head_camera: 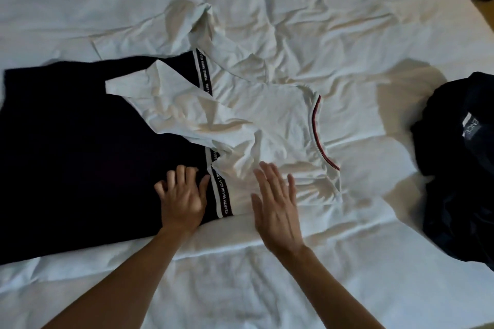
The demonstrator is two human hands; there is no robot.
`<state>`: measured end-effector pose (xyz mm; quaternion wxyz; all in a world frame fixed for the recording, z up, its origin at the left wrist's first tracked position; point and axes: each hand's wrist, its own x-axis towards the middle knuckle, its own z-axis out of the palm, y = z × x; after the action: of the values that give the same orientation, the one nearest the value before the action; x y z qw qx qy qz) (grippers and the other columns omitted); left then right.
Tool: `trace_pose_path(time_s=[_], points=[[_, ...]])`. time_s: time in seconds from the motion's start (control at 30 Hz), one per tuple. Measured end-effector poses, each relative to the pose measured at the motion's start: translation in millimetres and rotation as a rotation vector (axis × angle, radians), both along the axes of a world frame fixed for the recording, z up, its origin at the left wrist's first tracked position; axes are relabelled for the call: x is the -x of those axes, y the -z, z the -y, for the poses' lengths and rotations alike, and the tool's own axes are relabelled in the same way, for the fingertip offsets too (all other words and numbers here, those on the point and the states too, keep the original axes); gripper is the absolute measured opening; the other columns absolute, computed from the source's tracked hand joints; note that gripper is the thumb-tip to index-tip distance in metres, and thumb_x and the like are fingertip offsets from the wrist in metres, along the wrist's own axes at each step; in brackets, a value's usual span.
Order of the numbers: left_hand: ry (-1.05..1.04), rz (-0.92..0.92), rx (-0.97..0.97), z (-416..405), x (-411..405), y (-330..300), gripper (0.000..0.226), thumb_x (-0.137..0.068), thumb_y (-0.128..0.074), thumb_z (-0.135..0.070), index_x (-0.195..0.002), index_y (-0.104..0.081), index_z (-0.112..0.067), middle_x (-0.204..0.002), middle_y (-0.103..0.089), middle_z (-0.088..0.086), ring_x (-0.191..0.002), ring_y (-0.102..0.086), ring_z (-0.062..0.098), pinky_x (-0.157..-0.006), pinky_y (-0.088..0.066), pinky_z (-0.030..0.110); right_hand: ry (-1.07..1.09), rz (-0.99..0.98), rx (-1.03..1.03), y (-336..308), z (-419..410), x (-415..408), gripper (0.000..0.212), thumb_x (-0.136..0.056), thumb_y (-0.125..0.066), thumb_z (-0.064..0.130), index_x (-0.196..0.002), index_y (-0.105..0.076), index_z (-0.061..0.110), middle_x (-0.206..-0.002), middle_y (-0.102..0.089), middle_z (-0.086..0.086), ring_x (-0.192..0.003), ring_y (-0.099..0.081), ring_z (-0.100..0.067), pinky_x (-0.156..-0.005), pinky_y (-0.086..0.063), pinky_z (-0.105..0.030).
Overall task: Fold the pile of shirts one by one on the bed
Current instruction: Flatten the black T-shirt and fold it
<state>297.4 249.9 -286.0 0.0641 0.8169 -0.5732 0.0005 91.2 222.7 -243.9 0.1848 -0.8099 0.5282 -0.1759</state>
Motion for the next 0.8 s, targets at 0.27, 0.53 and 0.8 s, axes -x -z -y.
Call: trace_pose_path(time_s=[0.27,0.53,0.8], points=[[0.155,0.009,-0.013,8.8,-14.4,-10.2,0.027,-0.098,-0.041,-0.038,-0.096,-0.057,-0.017,-0.093,-0.057,0.007,-0.089,-0.051,0.033,-0.085,-0.035,0.050,-0.176,-0.296,-0.145,30.6,-2.6,-9.6,0.069,-0.100,-0.027,0.053,-0.159,-0.006,0.024,-0.166,0.006,0.000,-0.153,0.007,-0.021,-0.121,-0.003,-0.055],[0.347,-0.225,0.075,27.2,-42.6,-27.2,0.028,-0.101,-0.037,-0.043,-0.098,-0.055,-0.022,-0.074,-0.065,-0.005,-0.056,-0.065,0.026,-0.041,-0.048,0.032,-0.137,-0.272,-0.154,32.7,-4.6,-9.4,0.068,-0.098,-0.029,0.053,-0.158,-0.014,0.026,-0.166,0.000,-0.003,-0.153,0.001,-0.024,-0.119,-0.009,-0.057],[0.230,-0.198,0.015,18.7,-49.1,-18.4,0.047,-0.094,-0.033,-0.060,-0.086,-0.055,-0.019,-0.060,-0.063,0.001,-0.055,-0.065,0.036,-0.045,-0.044,0.032,-0.126,-0.316,-0.160,33.7,-4.9,-10.6,0.069,-0.097,-0.030,0.053,-0.158,-0.011,0.028,-0.167,0.002,-0.002,-0.153,0.003,-0.023,-0.119,-0.009,-0.057]])
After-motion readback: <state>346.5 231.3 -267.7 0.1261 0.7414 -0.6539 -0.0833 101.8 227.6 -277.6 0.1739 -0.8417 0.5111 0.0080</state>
